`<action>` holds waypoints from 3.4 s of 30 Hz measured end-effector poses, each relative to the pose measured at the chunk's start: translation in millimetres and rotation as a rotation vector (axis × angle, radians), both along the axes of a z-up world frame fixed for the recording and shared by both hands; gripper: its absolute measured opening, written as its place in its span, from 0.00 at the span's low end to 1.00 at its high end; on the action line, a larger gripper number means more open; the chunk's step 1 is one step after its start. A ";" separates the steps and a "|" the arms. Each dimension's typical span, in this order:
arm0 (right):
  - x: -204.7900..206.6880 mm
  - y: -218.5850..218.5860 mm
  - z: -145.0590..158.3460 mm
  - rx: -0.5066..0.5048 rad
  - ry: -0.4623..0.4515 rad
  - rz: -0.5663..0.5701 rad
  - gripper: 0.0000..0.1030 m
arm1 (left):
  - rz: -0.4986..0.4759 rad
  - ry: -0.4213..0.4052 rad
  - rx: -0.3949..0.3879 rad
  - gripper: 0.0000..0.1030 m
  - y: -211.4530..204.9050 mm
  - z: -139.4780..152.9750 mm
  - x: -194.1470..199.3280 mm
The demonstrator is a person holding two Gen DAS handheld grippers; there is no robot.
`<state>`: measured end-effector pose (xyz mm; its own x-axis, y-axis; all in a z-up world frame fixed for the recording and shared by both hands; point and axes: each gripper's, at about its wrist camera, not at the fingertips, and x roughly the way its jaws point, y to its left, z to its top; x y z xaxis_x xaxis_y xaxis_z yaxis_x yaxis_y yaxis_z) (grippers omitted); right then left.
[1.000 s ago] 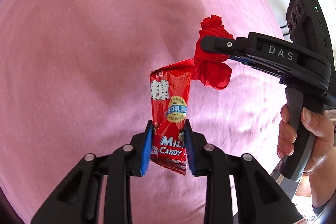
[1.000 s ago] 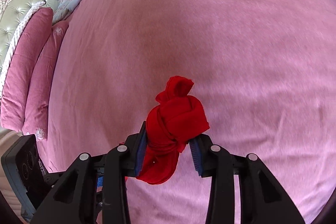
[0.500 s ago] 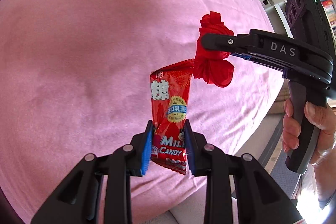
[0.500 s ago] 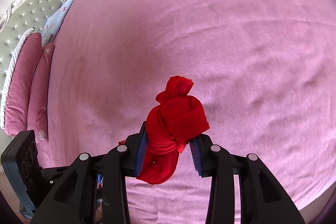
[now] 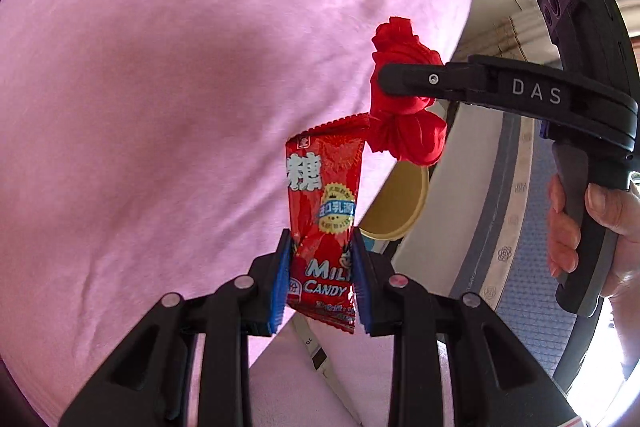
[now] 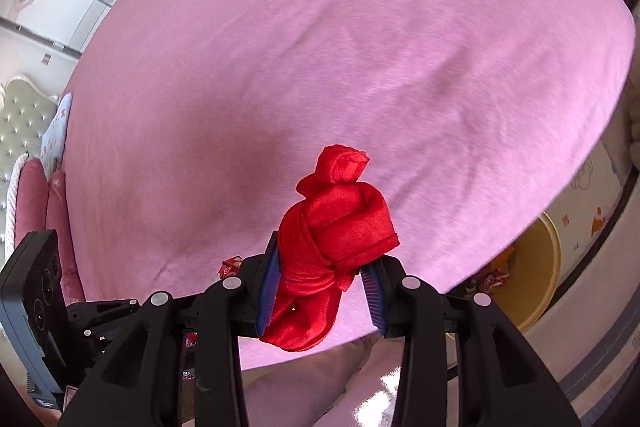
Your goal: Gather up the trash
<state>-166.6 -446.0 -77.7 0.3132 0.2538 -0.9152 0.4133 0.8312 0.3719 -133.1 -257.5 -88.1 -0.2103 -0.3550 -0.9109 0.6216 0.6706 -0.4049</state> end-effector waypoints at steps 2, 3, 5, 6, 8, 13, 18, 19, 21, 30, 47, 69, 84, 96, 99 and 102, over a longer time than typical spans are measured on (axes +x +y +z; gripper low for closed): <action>-24.8 -25.7 -3.7 0.004 0.010 -0.053 0.36 | -0.063 0.010 0.007 0.27 -24.4 -1.9 -14.0; -37.2 -38.5 -6.6 0.011 0.016 -0.080 0.36 | -0.093 0.016 0.010 0.27 -36.1 -3.1 -20.5; -62.2 -62.6 -12.8 0.017 0.030 -0.129 0.36 | -0.155 0.028 0.018 0.27 -66.0 -9.3 -35.0; -73.4 -73.7 -15.8 0.017 0.037 -0.150 0.36 | -0.184 0.034 0.024 0.27 -79.5 -12.4 -41.7; -95.0 -93.9 -21.4 0.024 0.047 -0.200 0.36 | -0.244 0.044 0.039 0.27 -108.5 -23.1 -52.6; -147.2 -138.3 -43.8 0.053 0.076 -0.321 0.36 | -0.379 0.052 0.066 0.27 -171.9 -40.5 -83.6; -181.5 -161.3 -73.6 0.090 0.103 -0.398 0.36 | -0.482 0.068 0.108 0.27 -210.3 -70.0 -107.9; -186.0 -164.6 -80.1 0.101 0.103 -0.415 0.36 | -0.498 0.072 0.119 0.27 -219.0 -77.3 -112.1; -194.6 -170.7 -95.1 0.121 0.106 -0.438 0.37 | -0.525 0.078 0.136 0.27 -235.8 -90.4 -119.2; -218.9 -192.1 -156.2 0.206 0.140 -0.496 0.46 | -0.569 0.144 0.173 0.45 -270.4 -152.0 -132.6; -215.4 -205.9 -182.7 0.255 0.168 -0.462 0.51 | -0.603 0.061 0.262 0.67 -280.7 -185.0 -136.1; -183.2 -177.5 -83.5 0.118 0.133 -0.282 0.50 | -0.498 0.021 0.120 0.67 -258.5 -109.4 -131.9; -26.5 -10.5 34.9 0.023 0.005 0.158 0.49 | -0.082 -0.121 0.080 0.69 -73.6 9.8 -39.2; 60.5 149.7 78.1 0.009 -0.092 0.450 0.49 | 0.269 -0.229 0.101 0.69 102.1 65.3 9.9; 77.7 174.3 92.9 -0.012 -0.128 0.484 0.49 | 0.355 -0.291 0.129 0.75 127.5 80.4 15.4; 92.5 192.2 114.6 -0.027 -0.176 0.503 0.50 | 0.478 -0.373 0.146 0.83 157.1 102.7 31.1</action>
<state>-74.1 -253.8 36.8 0.3080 0.3890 -0.8682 -0.1057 0.9209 0.3751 -102.0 -100.4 14.6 0.2827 -0.1976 -0.9386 0.3205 0.9418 -0.1017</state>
